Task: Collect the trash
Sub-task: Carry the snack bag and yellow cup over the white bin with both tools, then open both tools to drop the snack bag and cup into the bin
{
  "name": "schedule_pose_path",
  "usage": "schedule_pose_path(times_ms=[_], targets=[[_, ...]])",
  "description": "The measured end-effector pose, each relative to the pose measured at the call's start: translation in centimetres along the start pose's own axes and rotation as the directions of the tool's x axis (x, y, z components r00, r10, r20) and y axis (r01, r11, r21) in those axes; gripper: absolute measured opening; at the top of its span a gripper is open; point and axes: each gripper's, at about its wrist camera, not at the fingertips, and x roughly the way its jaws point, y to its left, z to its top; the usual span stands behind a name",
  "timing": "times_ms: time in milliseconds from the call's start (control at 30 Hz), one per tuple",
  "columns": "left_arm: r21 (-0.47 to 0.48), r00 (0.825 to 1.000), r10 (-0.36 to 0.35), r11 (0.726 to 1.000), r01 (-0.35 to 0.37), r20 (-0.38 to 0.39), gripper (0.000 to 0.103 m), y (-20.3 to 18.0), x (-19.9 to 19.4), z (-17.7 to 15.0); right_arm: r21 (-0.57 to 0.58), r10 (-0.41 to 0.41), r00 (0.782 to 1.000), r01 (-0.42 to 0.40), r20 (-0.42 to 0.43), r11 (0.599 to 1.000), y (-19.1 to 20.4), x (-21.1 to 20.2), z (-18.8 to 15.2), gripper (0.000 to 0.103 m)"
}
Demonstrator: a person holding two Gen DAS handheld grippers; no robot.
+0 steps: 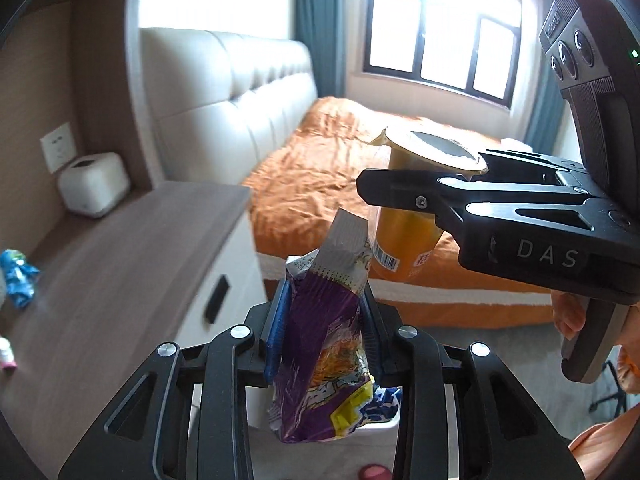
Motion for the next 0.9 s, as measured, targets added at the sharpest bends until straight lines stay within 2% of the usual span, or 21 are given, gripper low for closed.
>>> schedule_pose_path(times_ms=[267, 467, 633, 900], targets=[[0.050, 0.993, -0.091, 0.994, 0.095, -0.074, 0.032, -3.6, 4.7, -2.3, 0.072, -0.078, 0.995, 0.083, -0.067, 0.994, -3.7, 0.4, -4.5, 0.047], [0.071, 0.980, -0.137, 0.986, 0.149, -0.142, 0.032, -4.4, 10.1, -5.1, 0.109, -0.106, 0.983, 0.122, -0.148, 0.986, -6.0, 3.5, -8.7, 0.047], [0.088, 0.965, -0.161, 0.979, 0.183, -0.208, 0.032, -4.9, 15.6, -9.0, 0.118, -0.111, 0.971, 0.138, -0.213, 0.983, -7.5, 7.2, -12.7, 0.047], [0.083, 0.924, -0.220, 0.963, 0.257, -0.313, 0.032, -5.0, 25.2, -17.5, 0.141, -0.084, 0.939, 0.138, -0.332, 0.980, -9.5, 14.9, -22.0, 0.047]])
